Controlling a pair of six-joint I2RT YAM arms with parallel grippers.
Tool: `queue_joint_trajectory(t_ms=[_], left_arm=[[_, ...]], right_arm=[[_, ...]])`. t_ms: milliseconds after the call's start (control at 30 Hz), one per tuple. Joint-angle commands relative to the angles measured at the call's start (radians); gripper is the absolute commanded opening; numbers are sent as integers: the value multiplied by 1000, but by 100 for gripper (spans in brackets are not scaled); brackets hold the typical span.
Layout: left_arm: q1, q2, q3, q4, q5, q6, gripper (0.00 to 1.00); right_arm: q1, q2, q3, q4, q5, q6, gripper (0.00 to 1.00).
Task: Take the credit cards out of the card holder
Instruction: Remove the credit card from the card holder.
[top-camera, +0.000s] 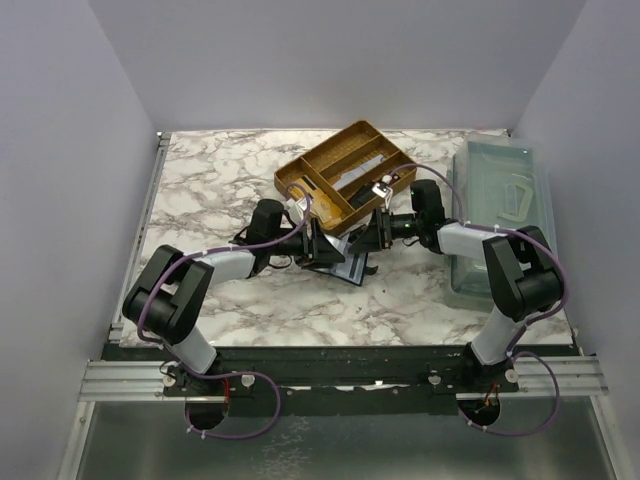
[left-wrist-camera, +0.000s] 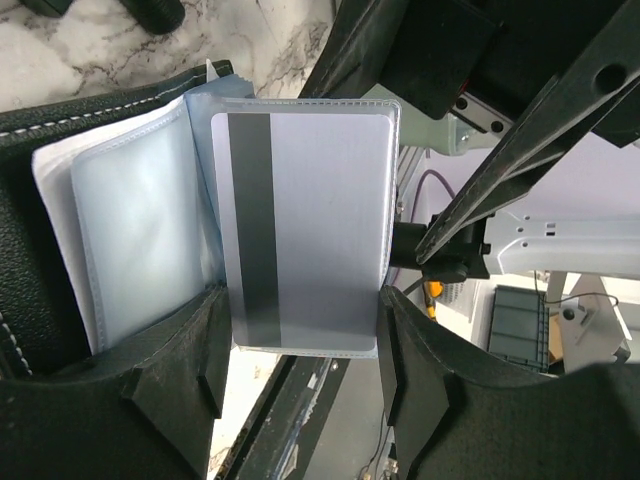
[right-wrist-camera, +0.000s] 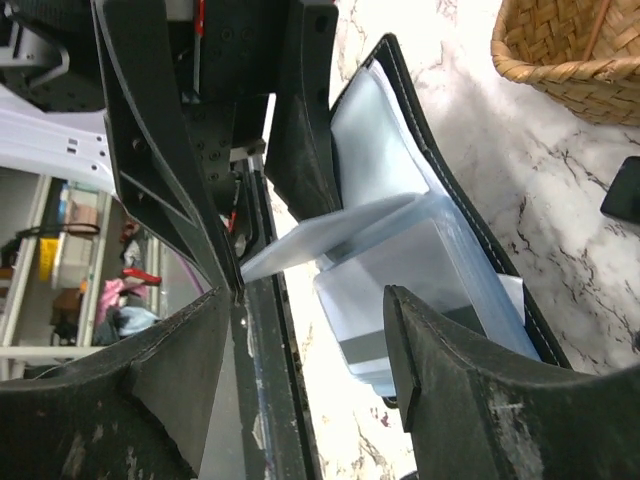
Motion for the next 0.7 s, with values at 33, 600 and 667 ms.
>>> queue_joint_trajectory(t_ms=[33,600,667], left_arm=[[-36,21,-18,58,31,11,41],[-50,7,-15,32,10,46,41],[-50,6,-14,29,9,50,41]], right_arm=[[1,43,-37,143,12,210,67],[1,40,-41,124,37,189,50],[1,41,-41,119,39,182,49]])
